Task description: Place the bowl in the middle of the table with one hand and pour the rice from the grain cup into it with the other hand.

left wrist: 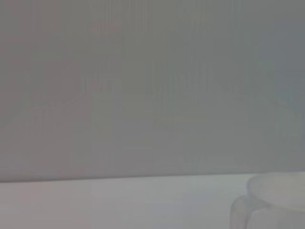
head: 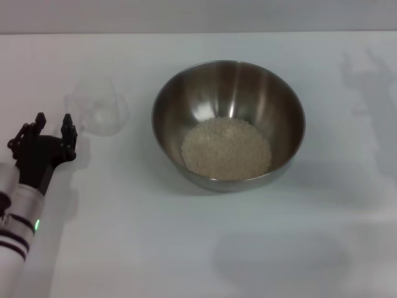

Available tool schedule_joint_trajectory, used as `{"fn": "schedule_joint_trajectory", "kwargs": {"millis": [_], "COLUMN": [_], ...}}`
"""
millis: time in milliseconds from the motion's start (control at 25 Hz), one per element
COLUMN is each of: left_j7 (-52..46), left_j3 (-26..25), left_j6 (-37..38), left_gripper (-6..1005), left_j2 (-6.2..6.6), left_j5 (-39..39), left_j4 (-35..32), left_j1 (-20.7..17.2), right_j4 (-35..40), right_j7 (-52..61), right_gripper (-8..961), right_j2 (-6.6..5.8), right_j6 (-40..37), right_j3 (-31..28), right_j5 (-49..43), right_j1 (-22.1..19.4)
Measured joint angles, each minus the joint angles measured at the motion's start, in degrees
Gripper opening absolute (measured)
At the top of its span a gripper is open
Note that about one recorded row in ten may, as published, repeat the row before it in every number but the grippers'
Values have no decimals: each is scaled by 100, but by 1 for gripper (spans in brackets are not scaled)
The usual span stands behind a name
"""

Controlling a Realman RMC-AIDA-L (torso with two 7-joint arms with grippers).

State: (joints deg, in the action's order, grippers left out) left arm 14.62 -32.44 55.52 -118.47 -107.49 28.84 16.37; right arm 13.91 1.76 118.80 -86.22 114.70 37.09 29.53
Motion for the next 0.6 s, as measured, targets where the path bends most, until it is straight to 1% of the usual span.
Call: {"fn": "schedule_joint_trajectory", "kwargs": {"millis": [80, 120, 200, 240, 320, 400, 440, 560, 600], "left_j7": [0, -146, -391, -415, -642, -676, -710, -731, -731], "left_j3": [0, 71, 72, 72, 72, 73, 90, 177, 177], "left_j6": [0, 272, 582, 618, 1006, 1112, 1482, 1849, 1849], "left_gripper": [455, 471, 466, 464, 464, 465, 465, 464, 464], "left_j2": [0, 1, 1, 0, -1, -3, -10, -15, -15], "left_j5": [0, -154, -392, -416, -717, -801, -999, -1025, -1025], "left_j4": [0, 4, 5, 4, -25, -41, -128, -244, -244], "left_j1": [0, -160, -361, -380, -567, -617, -763, -841, -841], "right_j4": [-2, -3, -3, -3, -3, -6, -10, -12, -12], "right_j7": [-1, -1, -2, -2, -2, -2, -1, -2, -3], "right_gripper": [481, 481, 481, 481, 481, 481, 481, 481, 481], "right_j2": [3, 3, 3, 3, 3, 4, 13, 24, 28], "right_j6": [0, 0, 0, 0, 0, 4, 39, 108, 159], "right_j3": [0, -8, -14, -43, -59, -77, -78, -69, -58], "right_j5": [11, 28, 32, 36, 39, 40, 40, 32, 27], "right_j1": [0, 0, 0, -2, -7, -19, -30, -43, -48]}}
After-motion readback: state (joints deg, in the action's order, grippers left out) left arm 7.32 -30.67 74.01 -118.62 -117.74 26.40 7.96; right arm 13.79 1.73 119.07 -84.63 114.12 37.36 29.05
